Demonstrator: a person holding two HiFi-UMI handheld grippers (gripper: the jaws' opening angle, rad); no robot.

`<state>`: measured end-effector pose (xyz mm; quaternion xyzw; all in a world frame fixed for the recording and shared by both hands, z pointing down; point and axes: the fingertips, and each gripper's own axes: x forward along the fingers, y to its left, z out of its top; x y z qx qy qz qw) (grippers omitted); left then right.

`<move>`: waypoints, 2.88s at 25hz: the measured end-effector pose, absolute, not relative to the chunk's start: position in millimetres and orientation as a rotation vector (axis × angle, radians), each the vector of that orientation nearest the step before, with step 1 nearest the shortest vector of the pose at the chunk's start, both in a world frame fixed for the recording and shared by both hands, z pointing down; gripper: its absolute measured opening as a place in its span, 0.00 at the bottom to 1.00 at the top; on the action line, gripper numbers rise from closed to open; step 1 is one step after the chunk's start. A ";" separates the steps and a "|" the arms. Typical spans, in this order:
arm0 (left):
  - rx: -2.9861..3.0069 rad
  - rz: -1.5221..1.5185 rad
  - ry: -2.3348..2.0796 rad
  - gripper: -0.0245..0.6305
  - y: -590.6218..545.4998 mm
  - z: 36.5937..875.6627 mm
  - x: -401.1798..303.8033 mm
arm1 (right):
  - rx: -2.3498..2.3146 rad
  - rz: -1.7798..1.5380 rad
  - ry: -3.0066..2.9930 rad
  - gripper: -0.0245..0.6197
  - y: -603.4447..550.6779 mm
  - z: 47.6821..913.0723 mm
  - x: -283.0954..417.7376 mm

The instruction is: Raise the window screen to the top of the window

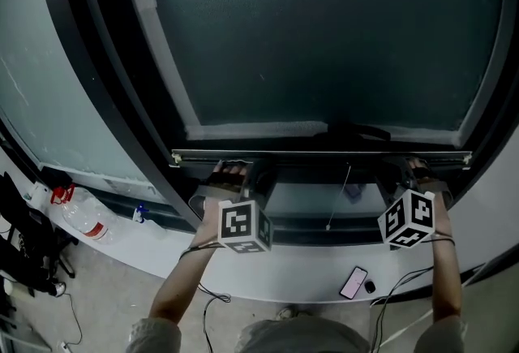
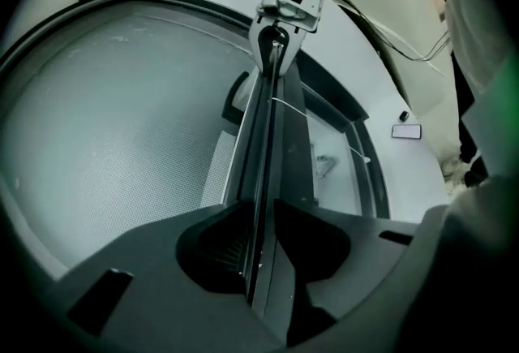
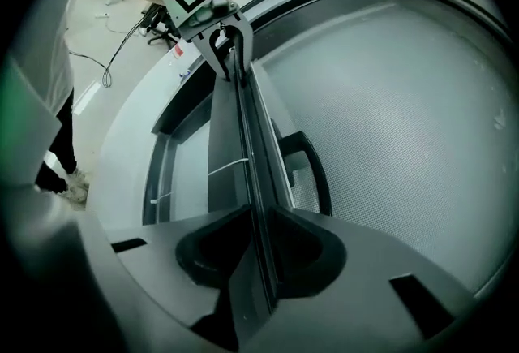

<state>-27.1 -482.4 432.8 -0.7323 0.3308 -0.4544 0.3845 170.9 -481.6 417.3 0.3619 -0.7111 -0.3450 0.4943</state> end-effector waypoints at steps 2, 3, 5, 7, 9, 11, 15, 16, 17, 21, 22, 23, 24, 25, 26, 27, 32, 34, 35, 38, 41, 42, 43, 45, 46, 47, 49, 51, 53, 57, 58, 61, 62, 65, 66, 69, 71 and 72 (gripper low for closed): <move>-1.843 -1.184 0.829 0.20 -484.5 433.2 -29.0 | 0.838 -0.829 -1.687 0.17 -483.3 418.0 175.0; -1.829 -1.198 0.827 0.20 -486.8 433.0 -30.9 | 0.817 -0.824 -1.668 0.17 -484.5 418.8 176.8; -1.794 -1.239 0.830 0.20 -492.4 433.4 -36.8 | 0.782 -0.814 -1.639 0.16 -486.6 421.4 179.4; -1.762 -1.266 0.831 0.19 -495.9 432.1 -40.3 | 0.763 -0.807 -1.614 0.15 -488.1 424.2 181.7; -1.743 -1.276 0.833 0.16 -497.0 430.3 -40.5 | 0.756 -0.810 -1.587 0.12 -489.8 425.9 183.0; -1.747 -1.285 0.836 0.13 -497.9 430.9 -39.8 | 0.752 -0.816 -1.571 0.10 -491.0 427.0 182.5; -1.781 -1.299 0.831 0.11 -497.9 434.0 -38.6 | 0.750 -0.801 -1.564 0.09 -491.4 427.8 181.9; -1.785 -1.299 0.829 0.09 -497.7 434.1 -38.6 | 0.748 -0.795 -1.558 0.08 -491.2 427.6 182.1; -1.786 -1.299 0.830 0.08 -497.7 434.0 -38.9 | 0.743 -0.790 -1.549 0.08 -491.0 427.5 182.1; -1.802 -1.310 0.826 0.08 -497.1 435.1 -39.6 | 0.718 -0.759 -1.520 0.08 -490.7 429.4 181.9; -1.806 -1.319 0.820 0.08 -497.3 435.2 -39.4 | 0.713 -0.741 -1.521 0.08 -491.0 429.5 182.0; -1.811 -1.334 0.810 0.07 -497.7 435.4 -39.3 | 0.705 -0.722 -1.522 0.08 -491.3 429.3 182.1; -1.820 -1.355 0.797 0.07 -498.2 435.7 -39.1 | 0.691 -0.703 -1.518 0.08 -491.3 429.2 182.2; -1.831 -1.381 0.779 0.07 -498.7 436.2 -39.0 | 0.672 -0.685 -1.513 0.07 -491.2 429.2 182.1; -1.843 -1.410 0.756 0.07 -499.0 436.7 -39.0 | 0.649 -0.667 -1.509 0.07 -490.7 429.3 181.8; -1.852 -1.438 0.729 0.07 -499.1 437.2 -39.1 | 0.625 -0.649 -1.508 0.07 -490.3 429.1 181.4; -1.905 -1.517 0.643 0.07 -497.7 438.2 -40.2 | 0.546 -0.590 -1.515 0.07 -488.9 429.3 179.3; -1.927 -1.530 0.626 0.07 -497.7 439.6 -39.7 | 0.512 -0.560 -1.519 0.07 -488.1 430.1 179.4; -1.940 -1.541 0.613 0.07 -498.1 440.5 -39.5 | 0.488 -0.542 -1.523 0.07 -487.8 430.4 178.9; -1.990 -1.565 0.563 0.07 -496.9 442.2 -39.6 | 0.432 -0.491 -1.559 0.06 -487.0 429.0 178.1; -2.016 -1.550 0.553 0.07 -493.9 440.8 -40.4 | 0.443 -0.487 -1.576 0.06 -485.8 428.1 178.8; -2.013 -1.545 0.560 0.07 -494.2 440.3 -40.5 | 0.453 -0.497 -1.568 0.06 -485.9 428.5 179.2; -2.008 -1.543 0.565 0.07 -494.8 440.4 -40.7 | 0.459 -0.503 -1.563 0.07 -486.0 429.4 179.4; -2.001 -1.546 0.573 0.07 -495.9 440.5 -41.1 | 0.468 -0.509 -1.567 0.07 -486.5 429.6 178.9; -1.996 -1.546 0.575 0.07 -496.2 439.8 -41.0 | 0.472 -0.513 -1.572 0.07 -486.7 428.3 177.8; -1.993 -1.545 0.577 0.07 -496.0 438.6 -40.7 | 0.477 -0.518 -1.578 0.07 -486.3 426.5 176.9; -1.990 -1.537 0.578 0.07 -494.1 434.1 -39.8 | 0.482 -0.515 -1.587 0.07 -484.0 421.3 177.7; -1.984 -1.511 0.591 0.07 -492.2 423.2 -40.0 | 0.494 -0.515 -1.596 0.07 -482.2 410.6 179.6; -1.974 -1.480 0.613 0.07 -492.5 410.5 -41.2 | 0.515 -0.538 -1.596 0.07 -483.2 398.6 179.2; -1.934 -1.463 0.651 0.07 -493.8 394.9 -40.6 | 0.547 -0.579 -1.574 0.07 -485.2 383.5 178.9; -1.922 -1.456 0.664 0.07 -493.8 390.4 -40.5 | 0.558 -0.594 -1.571 0.07 -485.1 378.7 178.7; -1.879 -1.418 0.718 0.07 -496.2 367.4 -42.0 | 0.611 -0.654 -1.561 0.07 -487.2 356.7 178.3; -1.860 -1.405 0.737 0.07 -497.8 356.6 -42.4 | 0.633 -0.675 -1.559 0.07 -488.7 346.3 178.7; -1.798 -1.377 0.782 0.07 -503.3 320.5 -42.3 | 0.696 -0.732 -1.552 0.07 -494.1 310.4 179.1; -1.776 -1.364 0.798 0.07 -504.4 308.3 -42.2 | 0.716 -0.754 -1.544 0.07 -495.4 298.4 178.9; -1.722 -1.307 0.855 0.07 -504.6 267.2 -42.7 | 0.778 -0.815 -1.531 0.07 -495.9 257.4 178.7; -1.683 -1.276 0.889 0.07 -505.9 234.9 -43.3 | 0.820 -0.852 -1.531 0.07 -496.8 224.7 178.5; -1.659 -1.265 0.905 0.07 -507.6 218.5 -43.8 | 0.839 -0.873 -1.526 0.07 -497.9 207.9 178.4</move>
